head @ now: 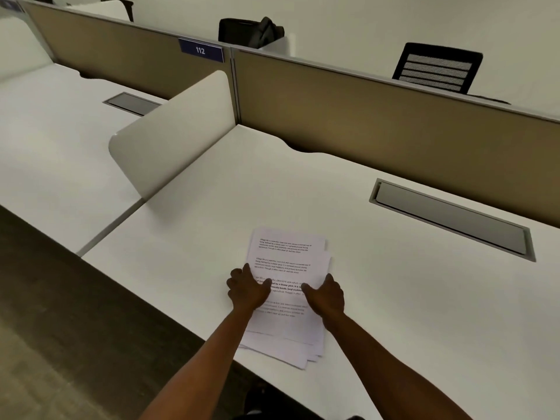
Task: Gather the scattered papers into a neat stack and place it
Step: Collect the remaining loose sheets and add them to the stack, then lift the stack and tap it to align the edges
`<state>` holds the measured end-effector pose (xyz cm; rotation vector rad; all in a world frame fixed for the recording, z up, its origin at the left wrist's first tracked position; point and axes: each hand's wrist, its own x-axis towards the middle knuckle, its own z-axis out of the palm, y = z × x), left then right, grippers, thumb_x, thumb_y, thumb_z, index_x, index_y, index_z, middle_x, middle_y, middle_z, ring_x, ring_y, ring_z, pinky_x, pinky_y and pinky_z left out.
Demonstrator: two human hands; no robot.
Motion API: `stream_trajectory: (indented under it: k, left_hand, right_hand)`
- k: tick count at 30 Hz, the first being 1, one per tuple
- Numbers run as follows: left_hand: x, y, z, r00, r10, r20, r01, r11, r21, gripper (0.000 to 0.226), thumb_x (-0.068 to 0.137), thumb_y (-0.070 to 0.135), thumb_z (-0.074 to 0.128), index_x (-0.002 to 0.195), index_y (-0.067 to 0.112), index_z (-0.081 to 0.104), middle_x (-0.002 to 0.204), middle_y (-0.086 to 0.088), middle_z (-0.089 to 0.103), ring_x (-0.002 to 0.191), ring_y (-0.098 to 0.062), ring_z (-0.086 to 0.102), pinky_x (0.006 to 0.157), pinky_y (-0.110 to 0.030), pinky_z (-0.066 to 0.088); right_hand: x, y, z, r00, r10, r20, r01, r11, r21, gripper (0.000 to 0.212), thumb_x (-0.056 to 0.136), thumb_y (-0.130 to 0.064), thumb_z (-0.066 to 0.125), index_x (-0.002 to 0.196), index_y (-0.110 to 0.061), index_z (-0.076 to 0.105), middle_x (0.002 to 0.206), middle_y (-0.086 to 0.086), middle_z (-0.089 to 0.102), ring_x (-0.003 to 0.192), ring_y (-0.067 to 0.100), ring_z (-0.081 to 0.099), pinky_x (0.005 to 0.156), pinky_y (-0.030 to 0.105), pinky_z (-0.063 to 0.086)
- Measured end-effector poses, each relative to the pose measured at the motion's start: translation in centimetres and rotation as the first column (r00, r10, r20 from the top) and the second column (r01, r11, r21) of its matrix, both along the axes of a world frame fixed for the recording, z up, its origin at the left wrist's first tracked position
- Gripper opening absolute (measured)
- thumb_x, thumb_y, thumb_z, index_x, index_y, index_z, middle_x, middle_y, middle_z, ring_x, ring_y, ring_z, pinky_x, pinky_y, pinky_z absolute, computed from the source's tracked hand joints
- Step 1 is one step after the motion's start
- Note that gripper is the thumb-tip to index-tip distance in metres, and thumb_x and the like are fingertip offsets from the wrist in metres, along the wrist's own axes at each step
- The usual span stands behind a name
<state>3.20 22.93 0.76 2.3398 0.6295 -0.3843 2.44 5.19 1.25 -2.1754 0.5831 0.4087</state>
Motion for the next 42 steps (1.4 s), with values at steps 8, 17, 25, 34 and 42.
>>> stream_trajectory:
  k: [8, 17, 25, 34, 42]
  left_hand:
    - [1.8, 1.9, 0.2, 0.971, 0.239, -0.003, -0.230, 0.929, -0.291, 0.070, 0.086, 0.035, 0.072, 0.141, 0.002, 0.045, 0.141, -0.018, 0.053, 0.129, -0.034, 0.052, 0.107, -0.038, 0.045]
    - [2.9, 2.5, 0.1, 0.967, 0.239, -0.084, -0.252, 0.881, -0.400, 0.051, 0.084, 0.035, 0.073, 0.126, 0.007, 0.061, 0.125, -0.016, 0.066, 0.113, -0.034, 0.063, 0.100, -0.047, 0.052]
    - [2.9, -0.1, 0.8, 0.991, 0.131, -0.024, -0.132, 0.950, -0.283, 0.071, 0.080, 0.038, 0.075, 0.141, 0.022, 0.044, 0.135, -0.016, 0.046, 0.121, -0.034, 0.053, 0.102, -0.051, 0.049]
    - [3.1, 0.6, 1.1, 0.995, 0.096, -0.006, -0.090, 0.899, -0.429, 0.065, 0.085, 0.031, 0.072, 0.142, 0.030, 0.042, 0.130, -0.011, 0.063, 0.117, -0.035, 0.059, 0.104, -0.054, 0.046]
    - [3.4, -1.0, 1.6, 0.991, 0.132, 0.013, -0.106, 0.843, -0.527, 0.082, 0.084, 0.012, 0.073, 0.150, 0.035, 0.029, 0.126, -0.014, 0.062, 0.106, -0.030, 0.065, 0.088, -0.043, 0.057]
  right_hand:
    - [2.0, -0.9, 0.0, 0.968, -0.240, -0.074, 0.249, 0.956, 0.156, 0.066, 0.083, -0.033, 0.073, 0.134, -0.001, 0.047, 0.132, 0.016, 0.056, 0.121, 0.034, 0.054, 0.090, 0.032, 0.043]
    - [3.1, -1.4, -0.8, 0.945, -0.290, -0.149, 0.322, 0.904, 0.281, 0.050, 0.078, -0.022, 0.079, 0.115, 0.005, 0.061, 0.117, 0.023, 0.065, 0.105, 0.037, 0.063, 0.088, 0.040, 0.054]
    - [2.2, 1.1, -0.7, 0.990, -0.142, 0.014, 0.140, 0.986, 0.093, 0.071, 0.078, -0.021, 0.068, 0.140, -0.019, 0.034, 0.126, 0.015, 0.049, 0.106, 0.030, 0.054, 0.088, 0.037, 0.050]
    - [2.5, -0.5, -1.1, 0.874, -0.440, -0.207, 0.481, 0.721, 0.498, 0.054, 0.071, 0.003, 0.076, 0.120, 0.007, 0.054, 0.118, 0.021, 0.063, 0.105, 0.040, 0.063, 0.093, 0.055, 0.053]
    - [0.7, -4.4, -0.2, 0.949, -0.314, -0.024, 0.255, 0.724, 0.641, 0.040, 0.078, 0.004, 0.072, 0.114, -0.013, 0.068, 0.110, 0.014, 0.073, 0.097, 0.034, 0.071, 0.089, 0.053, 0.056]
